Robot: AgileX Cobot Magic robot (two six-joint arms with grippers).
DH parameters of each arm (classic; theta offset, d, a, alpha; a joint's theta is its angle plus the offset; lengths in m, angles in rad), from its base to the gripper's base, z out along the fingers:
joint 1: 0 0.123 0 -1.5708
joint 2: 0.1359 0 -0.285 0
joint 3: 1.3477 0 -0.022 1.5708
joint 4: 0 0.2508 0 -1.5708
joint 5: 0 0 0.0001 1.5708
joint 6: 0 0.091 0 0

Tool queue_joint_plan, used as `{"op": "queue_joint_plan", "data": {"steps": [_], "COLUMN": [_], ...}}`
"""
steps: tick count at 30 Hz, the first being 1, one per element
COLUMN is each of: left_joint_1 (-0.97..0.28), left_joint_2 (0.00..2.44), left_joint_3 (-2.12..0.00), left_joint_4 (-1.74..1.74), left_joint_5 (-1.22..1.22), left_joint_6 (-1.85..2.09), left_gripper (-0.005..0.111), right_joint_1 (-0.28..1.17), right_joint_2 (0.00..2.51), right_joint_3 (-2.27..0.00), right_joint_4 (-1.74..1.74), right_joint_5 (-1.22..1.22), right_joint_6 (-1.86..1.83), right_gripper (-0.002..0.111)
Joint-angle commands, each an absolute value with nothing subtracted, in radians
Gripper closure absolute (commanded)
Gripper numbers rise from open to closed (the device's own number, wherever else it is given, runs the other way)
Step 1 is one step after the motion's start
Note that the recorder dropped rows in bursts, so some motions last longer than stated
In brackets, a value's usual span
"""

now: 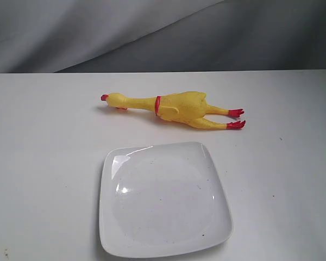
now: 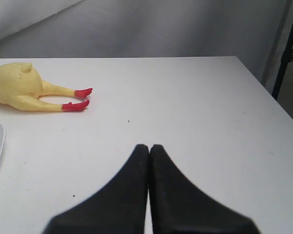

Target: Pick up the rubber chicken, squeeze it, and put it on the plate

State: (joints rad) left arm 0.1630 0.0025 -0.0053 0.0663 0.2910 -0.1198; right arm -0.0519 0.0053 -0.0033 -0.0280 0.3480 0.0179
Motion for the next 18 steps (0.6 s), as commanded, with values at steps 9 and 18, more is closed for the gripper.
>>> {"op": "queue_joint_plan", "data": {"steps": [9, 18], "left_joint_1": [0.163, 0.163], "left_joint_2": [0.0, 0.0], "left_joint_3": [0.0, 0.0], "left_joint_4": [0.061, 0.061], "left_joint_5": [0.285, 0.285], "left_joint_6": [-0.121, -0.121], "left_gripper": [0.106, 0.106], "right_joint_1": [-0.059, -0.059], "right_joint_2": [0.0, 0.0], "right_joint_3": [0.0, 0.0], "right_joint_4": [-0.053, -0.05], "right_joint_5": [0.33, -0.193], "right_joint_6": [0.0, 0.007], "right_gripper": [0.108, 0.108]}}
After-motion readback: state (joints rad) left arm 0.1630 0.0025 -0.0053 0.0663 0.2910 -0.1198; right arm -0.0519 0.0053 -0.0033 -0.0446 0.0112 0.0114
